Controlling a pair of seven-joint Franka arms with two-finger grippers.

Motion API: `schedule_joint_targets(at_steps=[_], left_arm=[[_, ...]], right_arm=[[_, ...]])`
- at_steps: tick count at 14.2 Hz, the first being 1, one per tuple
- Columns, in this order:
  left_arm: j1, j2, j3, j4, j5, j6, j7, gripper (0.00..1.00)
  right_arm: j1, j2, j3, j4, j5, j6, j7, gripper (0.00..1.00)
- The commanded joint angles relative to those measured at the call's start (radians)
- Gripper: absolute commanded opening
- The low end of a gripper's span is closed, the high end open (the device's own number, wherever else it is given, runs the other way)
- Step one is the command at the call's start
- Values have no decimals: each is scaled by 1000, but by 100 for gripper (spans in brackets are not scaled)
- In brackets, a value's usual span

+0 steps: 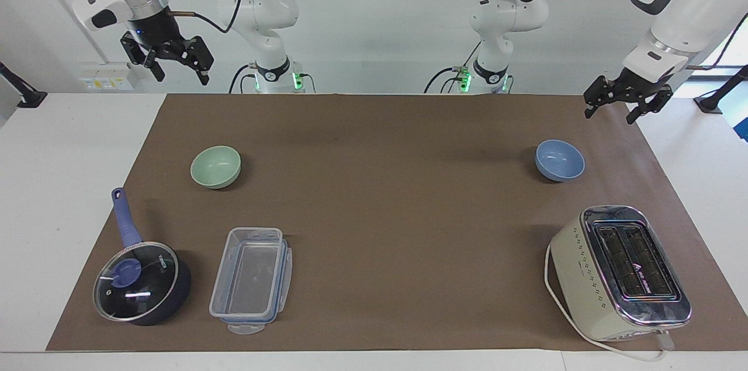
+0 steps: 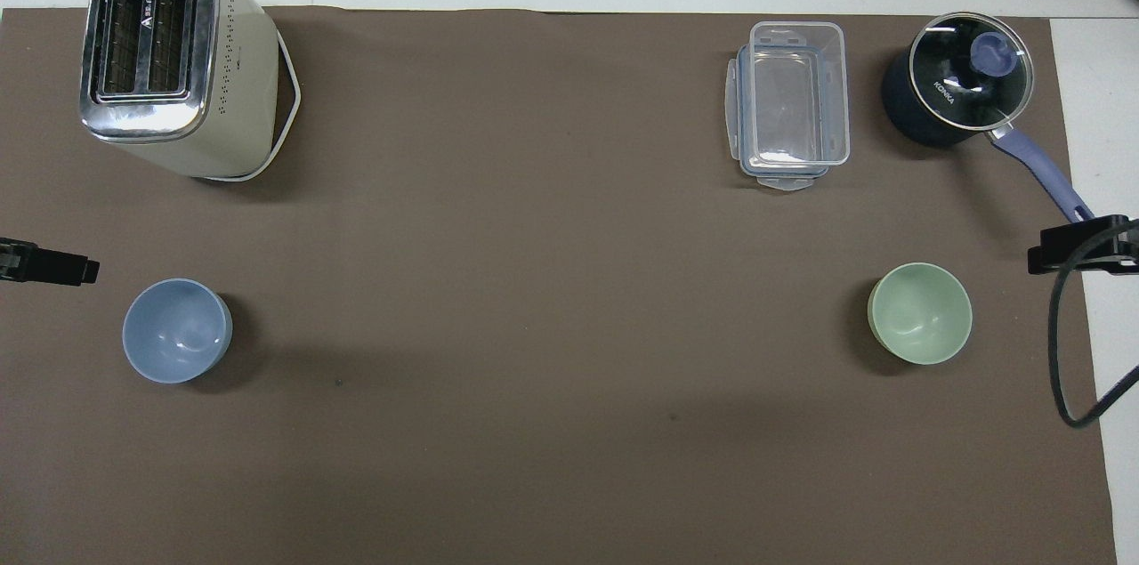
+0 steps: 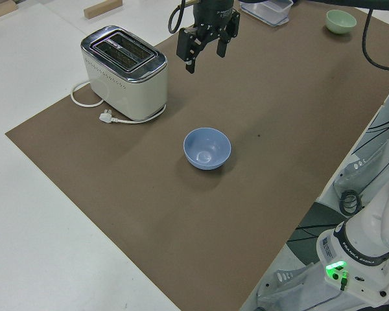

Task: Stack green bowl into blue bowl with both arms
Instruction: 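Move the left gripper to the rim of the blue bowl and grasp it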

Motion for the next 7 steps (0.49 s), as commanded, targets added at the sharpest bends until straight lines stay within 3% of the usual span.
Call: schedule_joint_targets(at_steps=[1, 7], left_arm=[[42, -59, -6, -148, -22, 111, 65, 100], [143, -45, -6, -315, -104, 310, 255, 100]], right_arm=[[11, -25, -9, -25, 6, -5, -27, 100], [32, -27, -47, -27, 4, -6, -27, 100]])
